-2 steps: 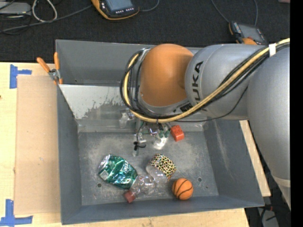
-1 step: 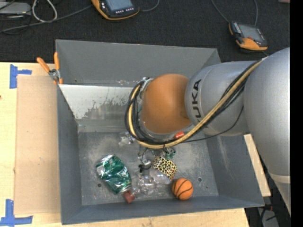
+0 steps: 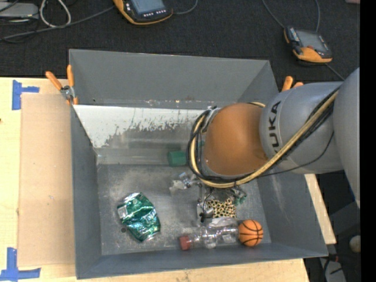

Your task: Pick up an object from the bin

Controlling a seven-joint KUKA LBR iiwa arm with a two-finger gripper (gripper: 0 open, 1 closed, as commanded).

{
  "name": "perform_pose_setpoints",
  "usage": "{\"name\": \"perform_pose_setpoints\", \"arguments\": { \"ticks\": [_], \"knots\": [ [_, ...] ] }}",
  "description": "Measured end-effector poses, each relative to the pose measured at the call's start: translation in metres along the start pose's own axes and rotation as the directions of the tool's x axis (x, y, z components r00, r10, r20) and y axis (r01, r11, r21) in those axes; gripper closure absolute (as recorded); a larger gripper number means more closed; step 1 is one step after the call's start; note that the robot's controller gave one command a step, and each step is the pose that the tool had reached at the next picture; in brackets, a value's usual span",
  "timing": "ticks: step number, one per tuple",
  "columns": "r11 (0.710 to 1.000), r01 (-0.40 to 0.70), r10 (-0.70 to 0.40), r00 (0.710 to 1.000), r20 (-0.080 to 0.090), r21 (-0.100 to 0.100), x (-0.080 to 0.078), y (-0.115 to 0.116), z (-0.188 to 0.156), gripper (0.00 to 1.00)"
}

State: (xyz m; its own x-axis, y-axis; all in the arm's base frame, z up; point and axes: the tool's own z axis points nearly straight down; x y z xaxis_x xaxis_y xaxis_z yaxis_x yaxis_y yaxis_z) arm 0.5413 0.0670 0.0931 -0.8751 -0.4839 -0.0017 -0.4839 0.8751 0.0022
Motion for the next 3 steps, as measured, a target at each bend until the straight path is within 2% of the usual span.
{"name": "perform_pose_setpoints", "arguments": {
  "ticks": [1, 2, 3],
  "knots": [
    [0.999, -0.032, 0.032, 0.999, -0.003, -0.001, -0.037, -0.004, -0.019, 0.0],
    [0.998, -0.057, 0.057, 0.998, -0.004, -0.006, -0.025, -0.027, -0.035, 0.0],
    [0.992, -0.124, 0.124, 0.992, 0.0, -0.004, 0.0, -0.042, -0.052, 0.0]
  ]
}}
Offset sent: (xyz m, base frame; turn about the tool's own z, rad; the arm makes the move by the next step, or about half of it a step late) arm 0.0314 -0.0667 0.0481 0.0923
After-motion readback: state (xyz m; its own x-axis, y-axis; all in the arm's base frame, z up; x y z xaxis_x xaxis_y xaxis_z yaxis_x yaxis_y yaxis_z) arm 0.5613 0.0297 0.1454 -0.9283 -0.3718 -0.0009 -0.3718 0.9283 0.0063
